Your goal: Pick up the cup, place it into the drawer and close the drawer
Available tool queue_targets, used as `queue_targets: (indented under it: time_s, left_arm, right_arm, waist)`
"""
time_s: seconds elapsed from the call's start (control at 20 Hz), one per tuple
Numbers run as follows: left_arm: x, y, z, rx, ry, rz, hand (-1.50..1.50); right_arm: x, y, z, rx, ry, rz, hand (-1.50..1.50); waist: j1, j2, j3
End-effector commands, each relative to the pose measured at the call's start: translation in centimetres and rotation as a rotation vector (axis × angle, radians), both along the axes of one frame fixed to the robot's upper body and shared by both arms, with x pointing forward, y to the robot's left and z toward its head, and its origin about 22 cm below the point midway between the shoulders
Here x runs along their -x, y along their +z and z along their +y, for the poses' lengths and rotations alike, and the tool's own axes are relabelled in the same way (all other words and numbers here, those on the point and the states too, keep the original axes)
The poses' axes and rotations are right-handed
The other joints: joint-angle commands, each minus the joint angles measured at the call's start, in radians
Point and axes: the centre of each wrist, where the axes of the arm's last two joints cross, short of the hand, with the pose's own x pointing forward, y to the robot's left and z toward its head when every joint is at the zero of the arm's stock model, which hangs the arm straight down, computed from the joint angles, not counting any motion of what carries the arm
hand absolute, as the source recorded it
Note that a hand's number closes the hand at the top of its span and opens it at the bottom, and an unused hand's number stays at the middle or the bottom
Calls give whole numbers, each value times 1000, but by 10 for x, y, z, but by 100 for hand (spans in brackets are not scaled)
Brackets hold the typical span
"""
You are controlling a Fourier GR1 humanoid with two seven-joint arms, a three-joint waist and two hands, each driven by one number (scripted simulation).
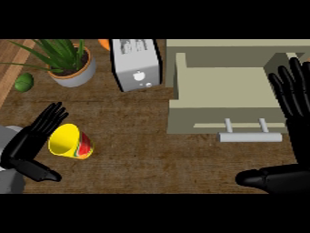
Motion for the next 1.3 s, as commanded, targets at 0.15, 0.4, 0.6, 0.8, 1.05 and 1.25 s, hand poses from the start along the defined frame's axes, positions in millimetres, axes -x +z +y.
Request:
queue_targets:
  time_s: [0.15, 0.4, 0.6, 0.8, 1.05, 1.25]
  left_arm:
    - [-5, -29, -19, 53, -37, -16, -150]
    - [2, -41, 10, 70, -4, -24, -150]
    - [-7, -49, -1, 52, 12, -10, -150]
    - [-8, -53, -7, 39, 4, -7, -150]
    - [-21, -43, -6, 23, -41, -4, -150]
    - [-12, -58, -9, 67, -26, -17, -150]
  right_arm:
    - [-11, 11, -9, -3, -8, -4, -150]
    - [1, -3, 10, 8, 21, 4, -150]
    - [12, 2, 13, -4, 7, 12, -150]
    - [6, -6, -6, 12, 30, -3, -150]
    - [2, -10, 10, 9, 25, -2, -150]
    - [4, -8, 4, -13, 25, -1, -150]
  waist:
    - [2, 1, -1]
    - [-6, 3, -2]
    - [-14, 4, -2]
    - [-9, 3, -1]
    - [-4, 2, -1]
    - [-17, 6, -3]
